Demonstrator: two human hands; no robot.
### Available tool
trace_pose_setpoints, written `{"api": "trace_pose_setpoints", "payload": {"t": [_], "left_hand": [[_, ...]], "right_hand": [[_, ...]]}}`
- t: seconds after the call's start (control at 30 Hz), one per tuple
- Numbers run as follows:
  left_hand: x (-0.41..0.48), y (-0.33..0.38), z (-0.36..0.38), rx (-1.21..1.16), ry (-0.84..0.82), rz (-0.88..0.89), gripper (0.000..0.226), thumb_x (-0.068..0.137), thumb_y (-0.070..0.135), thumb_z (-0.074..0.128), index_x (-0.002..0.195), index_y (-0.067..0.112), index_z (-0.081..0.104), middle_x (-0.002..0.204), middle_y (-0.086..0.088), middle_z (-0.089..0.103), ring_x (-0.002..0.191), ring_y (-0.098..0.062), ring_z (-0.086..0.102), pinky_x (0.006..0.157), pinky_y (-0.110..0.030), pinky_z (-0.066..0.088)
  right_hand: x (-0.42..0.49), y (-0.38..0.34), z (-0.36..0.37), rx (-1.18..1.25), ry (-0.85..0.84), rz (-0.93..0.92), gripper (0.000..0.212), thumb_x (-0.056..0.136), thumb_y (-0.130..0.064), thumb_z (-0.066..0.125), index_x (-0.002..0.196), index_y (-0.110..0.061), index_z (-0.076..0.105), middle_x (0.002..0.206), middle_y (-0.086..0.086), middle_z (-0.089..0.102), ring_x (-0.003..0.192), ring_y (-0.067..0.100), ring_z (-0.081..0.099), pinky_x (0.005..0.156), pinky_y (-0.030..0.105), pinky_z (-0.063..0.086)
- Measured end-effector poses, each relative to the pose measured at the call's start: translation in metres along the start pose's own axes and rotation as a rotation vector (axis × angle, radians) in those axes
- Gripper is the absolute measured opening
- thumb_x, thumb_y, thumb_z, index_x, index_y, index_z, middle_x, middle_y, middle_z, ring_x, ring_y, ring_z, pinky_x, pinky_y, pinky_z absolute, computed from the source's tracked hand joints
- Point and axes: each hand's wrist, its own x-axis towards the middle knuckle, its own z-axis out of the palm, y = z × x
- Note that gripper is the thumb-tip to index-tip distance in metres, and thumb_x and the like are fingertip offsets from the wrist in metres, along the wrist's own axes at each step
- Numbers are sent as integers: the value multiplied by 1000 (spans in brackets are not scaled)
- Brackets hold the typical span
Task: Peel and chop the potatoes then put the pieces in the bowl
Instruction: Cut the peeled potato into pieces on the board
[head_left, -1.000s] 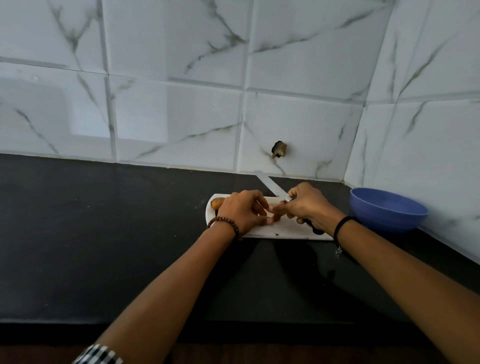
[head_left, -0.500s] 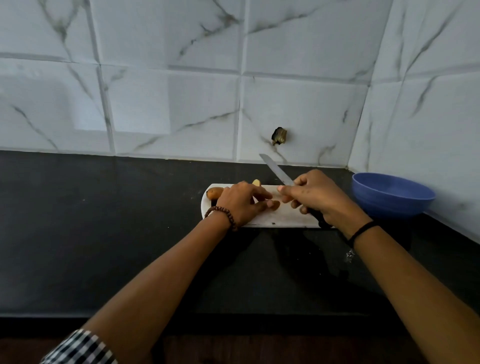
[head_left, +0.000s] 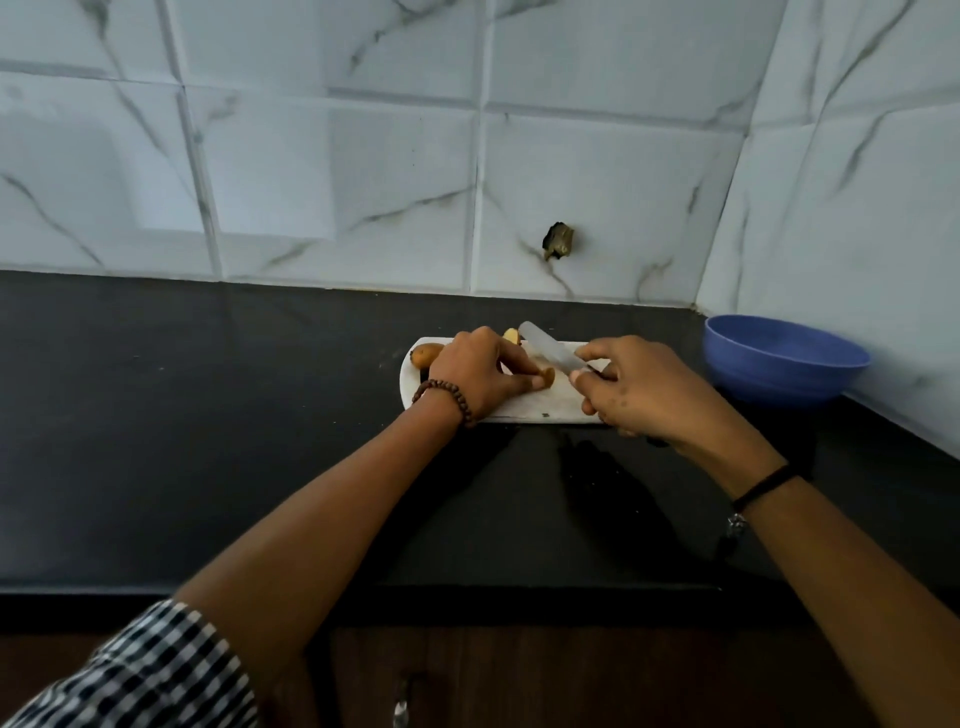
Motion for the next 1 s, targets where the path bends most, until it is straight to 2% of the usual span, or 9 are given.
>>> {"api": "trace_pose_setpoints", "payload": {"t": [0.1, 0.17, 0.33, 0.4, 0.53, 0.67, 0.8, 0.87, 1.0], "left_hand": [[0, 1, 0, 29, 1, 9, 19, 79, 45, 73, 94, 33, 76, 91, 10, 69, 73, -2, 56, 70, -20, 41], [0, 1, 0, 54, 13, 6, 20, 79, 46, 73, 94, 33, 76, 92, 9, 70, 77, -4, 58, 70, -22, 43], [0, 1, 1, 82, 44, 17, 19, 78, 46, 74, 92, 34, 77, 90, 8, 72, 83, -7, 61, 73, -25, 50], [0, 1, 1, 77, 45, 16, 19, 78, 45, 75, 92, 32, 77, 89, 7, 72, 82, -7, 61, 75, -26, 50], [0, 3, 1, 84, 51, 27, 20, 78, 42, 75, 93, 29, 77, 91, 4, 72, 85, -9, 62, 80, -28, 52], [2, 1, 4, 91, 60, -9, 28, 75, 46, 76, 93, 25, 76, 89, 5, 71, 84, -9, 63, 81, -31, 55], [0, 2, 1, 61, 54, 27, 16, 80, 33, 76, 93, 24, 78, 88, 5, 71, 82, -6, 60, 80, -25, 51], [-1, 3, 0, 35, 59, 39, 13, 80, 31, 76, 91, 24, 78, 88, 5, 72, 81, -5, 59, 79, -25, 51], [-3, 4, 0, 10, 45, 38, 11, 82, 29, 75, 90, 22, 77, 87, 3, 73, 83, -8, 62, 82, -28, 52]], "right_hand": [[-10, -4, 2, -85, -4, -46, 40, 101, -26, 53, 141, -25, 53, 113, 7, 68, 95, 20, 67, 82, 37, 58], [-14, -5, 4, -159, 19, -86, 38, 101, -25, 52, 138, -25, 57, 116, 8, 67, 100, 20, 65, 82, 31, 52], [-9, -6, 14, -314, 57, -95, 29, 100, -28, 48, 122, -19, 64, 89, 6, 63, 75, 20, 63, 68, 36, 55], [-5, -9, 20, -340, 59, -82, 27, 101, -27, 48, 120, -16, 63, 90, 6, 59, 74, 19, 61, 66, 36, 54], [-4, -16, 25, -395, 50, -51, 22, 100, -20, 50, 117, -9, 61, 90, 6, 50, 77, 23, 53, 63, 32, 40], [-11, -16, 21, -353, 33, -45, 22, 100, -22, 49, 113, -9, 63, 89, 7, 52, 77, 22, 58, 66, 35, 51], [-24, -13, 17, -359, -23, -13, 19, 101, -20, 51, 100, -5, 62, 75, 2, 49, 63, 12, 49, 48, 22, 33], [-28, -14, 14, -362, -25, -19, 21, 102, -22, 51, 101, -6, 63, 78, 3, 52, 67, 14, 53, 51, 23, 39], [-35, -15, 8, -400, -63, -26, 27, 102, -27, 50, 116, -9, 66, 96, 8, 59, 80, 18, 58, 69, 31, 50]]}}
